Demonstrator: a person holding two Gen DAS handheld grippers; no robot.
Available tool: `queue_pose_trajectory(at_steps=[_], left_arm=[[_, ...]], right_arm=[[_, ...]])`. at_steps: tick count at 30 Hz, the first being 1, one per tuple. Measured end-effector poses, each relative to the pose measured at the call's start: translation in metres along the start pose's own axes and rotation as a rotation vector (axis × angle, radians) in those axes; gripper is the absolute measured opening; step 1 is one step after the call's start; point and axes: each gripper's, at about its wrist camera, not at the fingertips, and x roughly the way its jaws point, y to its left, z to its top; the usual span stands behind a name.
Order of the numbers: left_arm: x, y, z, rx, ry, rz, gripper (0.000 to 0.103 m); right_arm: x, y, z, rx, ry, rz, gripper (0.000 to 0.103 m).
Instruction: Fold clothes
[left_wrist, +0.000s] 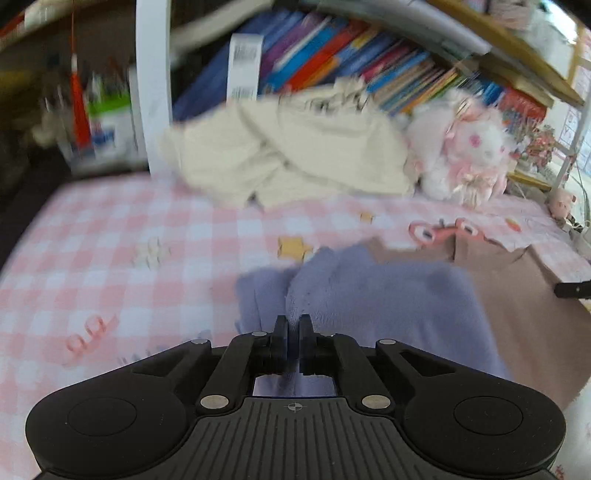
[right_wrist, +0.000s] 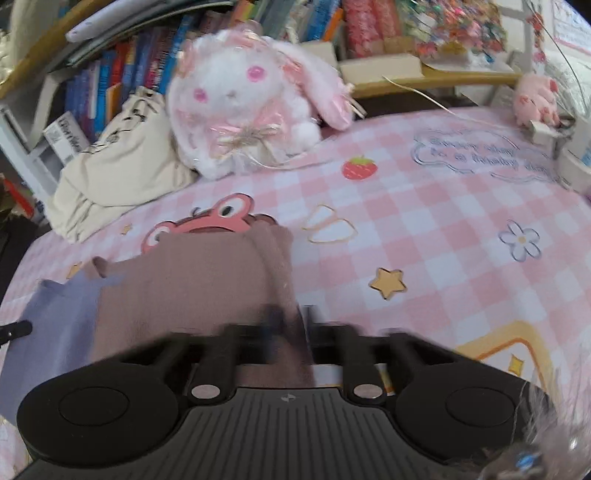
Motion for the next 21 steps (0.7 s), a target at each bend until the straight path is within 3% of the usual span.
queue_pose_trajectory(at_steps=[3,7,11,14,15,16,21], left_arm=[[-0.030,0.002,0.000,-0.066,-0.118,-0.011,0.004],[0.008,0.030,-0.017,-0.228,0.047,-0.003,0.008],[0.008,0.034,-0.017,-0.256,0.025,0.001,0.014],[-0.010,0.036,-0.019,-0.244,-0.007,0.016,0.039],[-0.015,0.036,-0.022,-0.252,-0.015,0.011,0.056],[-0.017,0.037,-0.027,-0.269,-0.007,-0.010,0.064],[-0.008,0.041,-0.045,-0.348,0.050,-0.081,0.057]], right_arm=[[-0.006,0.005,-0.001,-0.012,-0.036,-0.005,0.007],[-0.004,0.004,-0.002,-0.004,-0.027,-0.004,0.007],[-0.002,0.003,-0.004,0.004,-0.019,-0.002,0.013],[-0.002,0.001,-0.007,0.015,-0.008,0.004,0.024],[-0.004,-0.002,-0.010,0.031,0.006,0.018,0.027],[-0.006,-0.005,-0.013,0.046,0.019,0.031,0.028],[-0.007,-0.010,-0.030,0.125,0.058,0.072,0.032]])
